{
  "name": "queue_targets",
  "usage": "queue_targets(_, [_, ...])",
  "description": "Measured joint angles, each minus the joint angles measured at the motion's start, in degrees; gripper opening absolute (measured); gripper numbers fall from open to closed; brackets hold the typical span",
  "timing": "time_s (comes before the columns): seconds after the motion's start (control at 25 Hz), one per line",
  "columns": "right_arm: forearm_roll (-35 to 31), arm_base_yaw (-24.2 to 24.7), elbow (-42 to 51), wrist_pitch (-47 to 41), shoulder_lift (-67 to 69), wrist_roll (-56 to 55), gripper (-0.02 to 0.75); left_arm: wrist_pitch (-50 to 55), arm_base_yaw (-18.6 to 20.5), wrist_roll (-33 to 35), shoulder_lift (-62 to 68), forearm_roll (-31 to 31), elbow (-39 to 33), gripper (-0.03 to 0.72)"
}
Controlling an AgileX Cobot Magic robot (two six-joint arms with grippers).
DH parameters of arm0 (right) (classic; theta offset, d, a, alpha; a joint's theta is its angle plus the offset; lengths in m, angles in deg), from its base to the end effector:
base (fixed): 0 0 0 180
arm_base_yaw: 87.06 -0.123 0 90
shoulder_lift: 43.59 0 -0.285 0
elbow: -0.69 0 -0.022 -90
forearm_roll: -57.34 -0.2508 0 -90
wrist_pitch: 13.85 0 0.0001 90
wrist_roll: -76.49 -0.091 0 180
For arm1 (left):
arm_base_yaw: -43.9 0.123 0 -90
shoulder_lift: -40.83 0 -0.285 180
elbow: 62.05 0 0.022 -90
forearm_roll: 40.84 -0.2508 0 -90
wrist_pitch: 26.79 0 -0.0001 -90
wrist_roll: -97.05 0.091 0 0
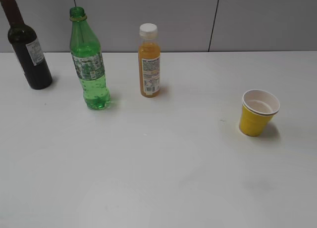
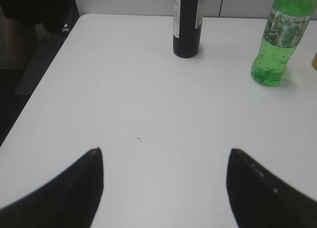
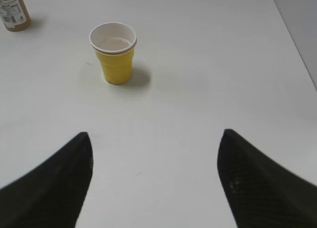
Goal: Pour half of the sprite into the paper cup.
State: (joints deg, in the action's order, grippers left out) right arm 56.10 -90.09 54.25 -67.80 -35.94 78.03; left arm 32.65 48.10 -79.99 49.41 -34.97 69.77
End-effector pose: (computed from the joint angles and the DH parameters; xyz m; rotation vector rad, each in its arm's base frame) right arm 0.0090 0.0021 0.2622 -0.0785 2.0085 0.0423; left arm -0.0021 -0.0082 0.2815 -0.0190 2.0240 -0.0433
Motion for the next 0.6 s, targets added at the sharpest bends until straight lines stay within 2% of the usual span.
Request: queue_targets(0.6, [0.0,0.0,0.0,0.0,0.0,0.02,0.592,0.0,0.0,0.0,0.0,0.0,0.0,0.589])
